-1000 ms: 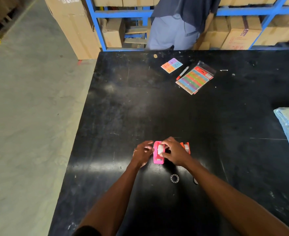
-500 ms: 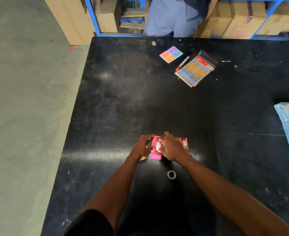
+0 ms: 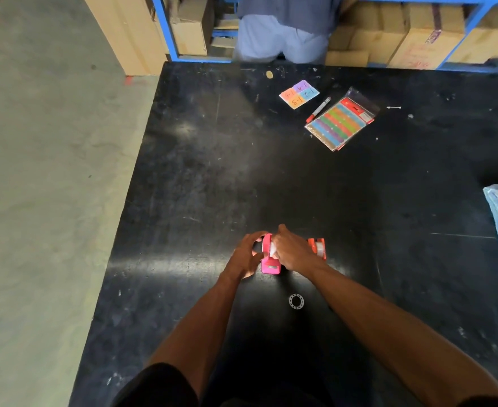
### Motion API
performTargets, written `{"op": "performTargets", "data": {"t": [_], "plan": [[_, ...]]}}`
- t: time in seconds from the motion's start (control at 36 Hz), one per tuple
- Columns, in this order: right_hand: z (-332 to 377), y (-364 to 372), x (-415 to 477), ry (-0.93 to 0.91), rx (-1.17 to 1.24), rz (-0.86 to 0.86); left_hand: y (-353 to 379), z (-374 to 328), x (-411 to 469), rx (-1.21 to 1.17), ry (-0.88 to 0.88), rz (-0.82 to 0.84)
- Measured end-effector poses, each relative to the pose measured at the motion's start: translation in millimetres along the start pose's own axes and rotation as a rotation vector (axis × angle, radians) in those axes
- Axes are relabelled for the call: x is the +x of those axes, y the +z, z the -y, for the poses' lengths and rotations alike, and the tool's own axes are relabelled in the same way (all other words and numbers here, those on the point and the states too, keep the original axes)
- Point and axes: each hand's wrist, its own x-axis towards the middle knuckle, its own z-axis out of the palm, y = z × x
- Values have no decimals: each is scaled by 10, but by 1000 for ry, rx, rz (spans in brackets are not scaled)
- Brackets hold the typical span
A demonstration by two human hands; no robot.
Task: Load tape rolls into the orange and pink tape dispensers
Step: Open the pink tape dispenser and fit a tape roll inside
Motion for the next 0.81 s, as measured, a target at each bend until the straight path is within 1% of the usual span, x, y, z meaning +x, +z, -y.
{"op": "performTargets", "data": {"t": [0.19,0.28,0.56,0.67,0.81], "plan": [[-150,18,-41,-52,181,-12,35,-5,-27,-72,-29,-37],[-169,32,-78,-58,224,-49,51,22,-50,-57,-22,-51],[-212,116,-100,-137,164,-134,48,23,-58,-17,-29,-49],[-203,136,-115,-143,193,-197,43,29,-52,-12,-22,-53],[-227,150,-114,-130,174,-165,49,29,-54,-19,-18,-56]]}}
